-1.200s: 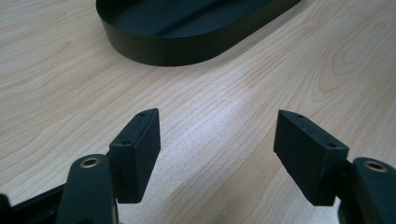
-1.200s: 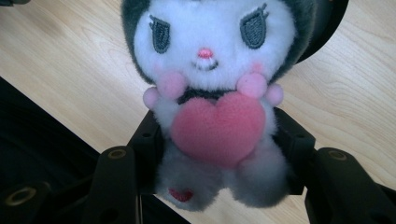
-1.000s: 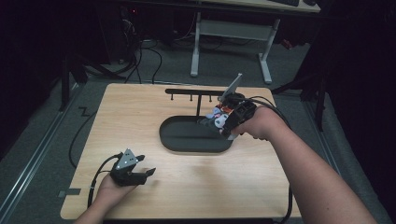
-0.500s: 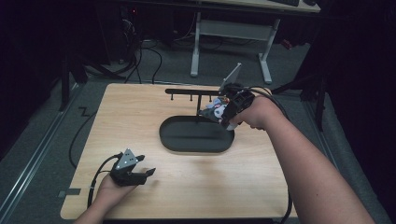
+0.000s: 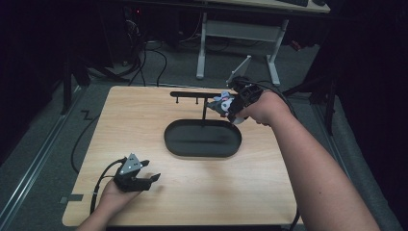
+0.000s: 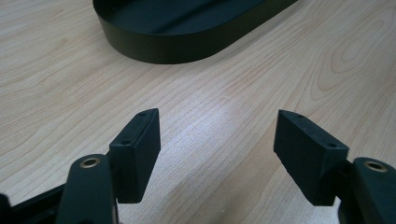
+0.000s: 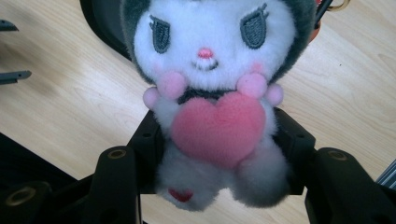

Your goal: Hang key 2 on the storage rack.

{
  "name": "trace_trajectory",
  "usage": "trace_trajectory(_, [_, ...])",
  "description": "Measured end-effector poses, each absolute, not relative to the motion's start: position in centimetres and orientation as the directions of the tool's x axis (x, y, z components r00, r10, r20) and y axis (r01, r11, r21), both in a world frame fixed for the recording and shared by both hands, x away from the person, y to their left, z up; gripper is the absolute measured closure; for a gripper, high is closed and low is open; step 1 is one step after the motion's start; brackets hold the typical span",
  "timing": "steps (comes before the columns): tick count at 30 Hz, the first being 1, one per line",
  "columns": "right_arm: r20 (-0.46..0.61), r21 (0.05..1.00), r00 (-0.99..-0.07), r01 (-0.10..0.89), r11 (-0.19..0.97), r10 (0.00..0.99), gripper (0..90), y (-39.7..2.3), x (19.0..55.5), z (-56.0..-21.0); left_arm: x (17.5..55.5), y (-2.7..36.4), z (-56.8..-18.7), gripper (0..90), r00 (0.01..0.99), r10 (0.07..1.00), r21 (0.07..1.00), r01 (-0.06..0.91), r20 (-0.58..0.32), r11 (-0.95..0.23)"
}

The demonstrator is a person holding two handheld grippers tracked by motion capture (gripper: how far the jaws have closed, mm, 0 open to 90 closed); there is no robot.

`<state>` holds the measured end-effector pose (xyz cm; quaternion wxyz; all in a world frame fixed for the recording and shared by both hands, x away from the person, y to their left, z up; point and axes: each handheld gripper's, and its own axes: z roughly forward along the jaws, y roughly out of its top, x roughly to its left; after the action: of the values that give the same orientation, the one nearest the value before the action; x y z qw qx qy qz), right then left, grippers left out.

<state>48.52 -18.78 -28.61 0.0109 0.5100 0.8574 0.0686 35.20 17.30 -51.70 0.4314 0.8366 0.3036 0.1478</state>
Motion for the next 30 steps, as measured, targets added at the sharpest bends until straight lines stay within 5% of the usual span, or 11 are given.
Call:
trace_trajectory(12, [0.03, 0.174, -0.475, 0.869, 0.463, 0.879, 47.2, -18.5, 49.0, -28.3, 35.2, 17.3, -51.7, 32.2, 0.774, 0.634, 0.811, 0.379, -0.014, -0.445])
trace_trajectory(30, [0.045, 0.085, -0.458, 0.887, 0.453, 0.888, 46.8, -19.4, 49.2, -33.5, 35.2, 17.2, -51.8, 32.2, 0.777, 0.63, 0.809, 0.38, -0.015, -0.449])
